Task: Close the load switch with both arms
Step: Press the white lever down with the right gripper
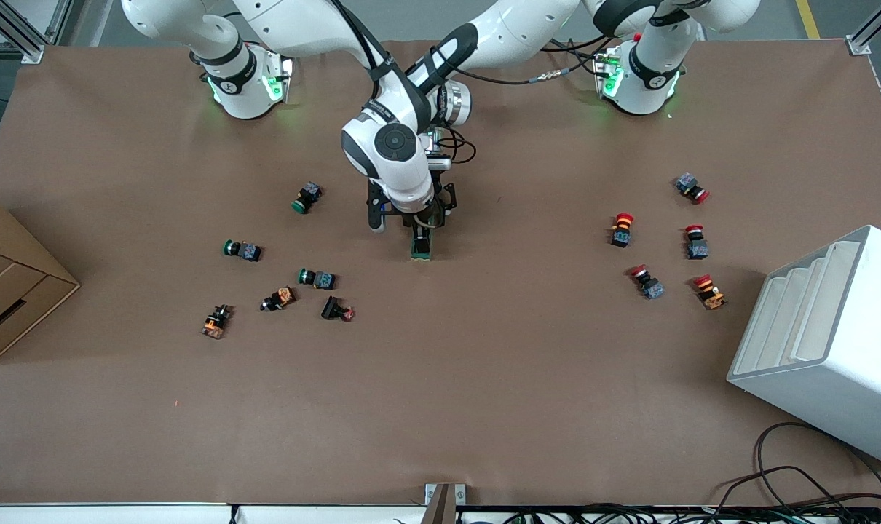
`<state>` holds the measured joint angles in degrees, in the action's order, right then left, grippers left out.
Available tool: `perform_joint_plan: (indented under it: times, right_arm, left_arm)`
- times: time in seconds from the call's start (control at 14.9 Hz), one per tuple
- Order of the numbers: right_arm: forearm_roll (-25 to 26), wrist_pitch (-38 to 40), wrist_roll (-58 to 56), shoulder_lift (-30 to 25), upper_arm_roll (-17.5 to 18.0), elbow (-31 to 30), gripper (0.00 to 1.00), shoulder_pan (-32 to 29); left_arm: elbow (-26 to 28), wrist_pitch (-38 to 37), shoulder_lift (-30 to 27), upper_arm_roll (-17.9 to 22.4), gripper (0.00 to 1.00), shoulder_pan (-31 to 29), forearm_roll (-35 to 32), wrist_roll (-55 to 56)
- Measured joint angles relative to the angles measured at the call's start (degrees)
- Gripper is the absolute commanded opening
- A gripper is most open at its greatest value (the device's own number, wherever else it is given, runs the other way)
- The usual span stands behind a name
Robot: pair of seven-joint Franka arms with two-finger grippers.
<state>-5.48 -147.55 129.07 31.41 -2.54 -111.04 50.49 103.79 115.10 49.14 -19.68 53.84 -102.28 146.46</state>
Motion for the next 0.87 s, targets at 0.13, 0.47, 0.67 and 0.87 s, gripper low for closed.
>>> perform_joint_plan:
  times: [0.13, 0.47, 0.67, 0.87]
  right_arm:
    - [0.08, -0.71, 0.00, 0.47, -0.19, 0.00, 1.00, -0.01]
    - [0.15, -0.67, 0.00, 0.44, -0.31, 0.25, 1.00, -0.05]
    - [0.15, -0.13, 0.02, 0.17, -0.35, 0.70, 1.00, -0.30]
    - [0.29, -0.58, -0.11, 0.12, -0.94, 2.00, 1.00, -1.43]
  left_arm:
    - [-0.01, -0.69, 0.15, 0.07, 0.99, 0.28, -0.21, 0.74]
    - [-0.03, -0.85, 0.18, 0.11, 0.99, 0.35, -0.22, 1.11]
    - [-0.04, -0.85, 0.18, 0.11, 0.99, 0.35, -0.21, 1.11]
    - [-0.04, -0.85, 0.18, 0.11, 0.99, 0.35, -0.21, 1.11]
